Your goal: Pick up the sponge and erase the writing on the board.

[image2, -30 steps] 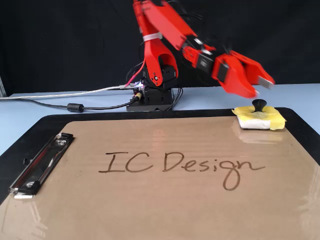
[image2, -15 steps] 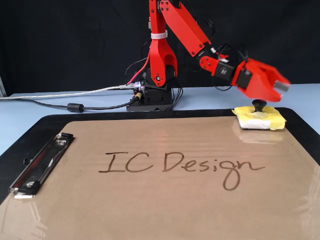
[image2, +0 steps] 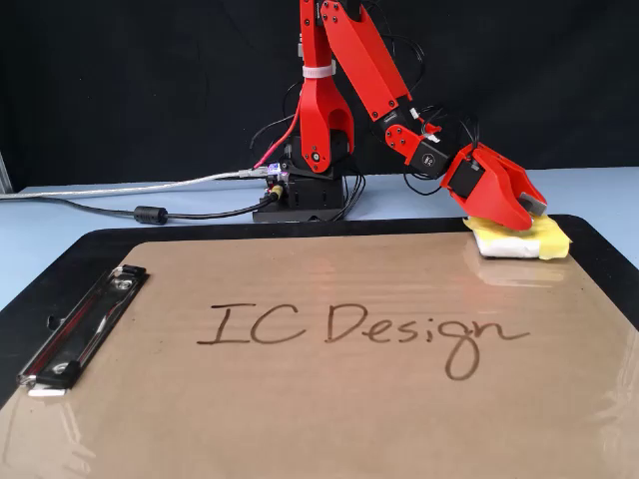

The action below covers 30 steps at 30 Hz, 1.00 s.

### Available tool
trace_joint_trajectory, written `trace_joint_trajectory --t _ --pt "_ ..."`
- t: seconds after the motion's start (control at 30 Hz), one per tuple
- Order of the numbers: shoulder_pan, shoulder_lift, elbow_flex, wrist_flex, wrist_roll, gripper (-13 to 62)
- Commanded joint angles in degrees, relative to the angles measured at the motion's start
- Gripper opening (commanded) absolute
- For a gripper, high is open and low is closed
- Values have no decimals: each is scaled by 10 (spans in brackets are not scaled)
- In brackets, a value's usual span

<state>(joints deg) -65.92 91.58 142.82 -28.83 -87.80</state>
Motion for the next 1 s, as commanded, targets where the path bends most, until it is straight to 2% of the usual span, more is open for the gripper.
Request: trace_joint_trajectory --t 0.0,0.13,0.33,0.4,0.53,0.57,0.73,0.97 --pt "-5 12 -4 3 0 301" --pt "-5 16 -5 62 1 295" --pt "-5 18 -3 68 18 179" --pt "-4 18 -4 65 29 122" --pt "27 24 -1 47 76 -62" --pt "50 30 1 27 91 -78" --pt "122 33 4 -62 102 -79" --pt "287 43 18 -56 106 -79"
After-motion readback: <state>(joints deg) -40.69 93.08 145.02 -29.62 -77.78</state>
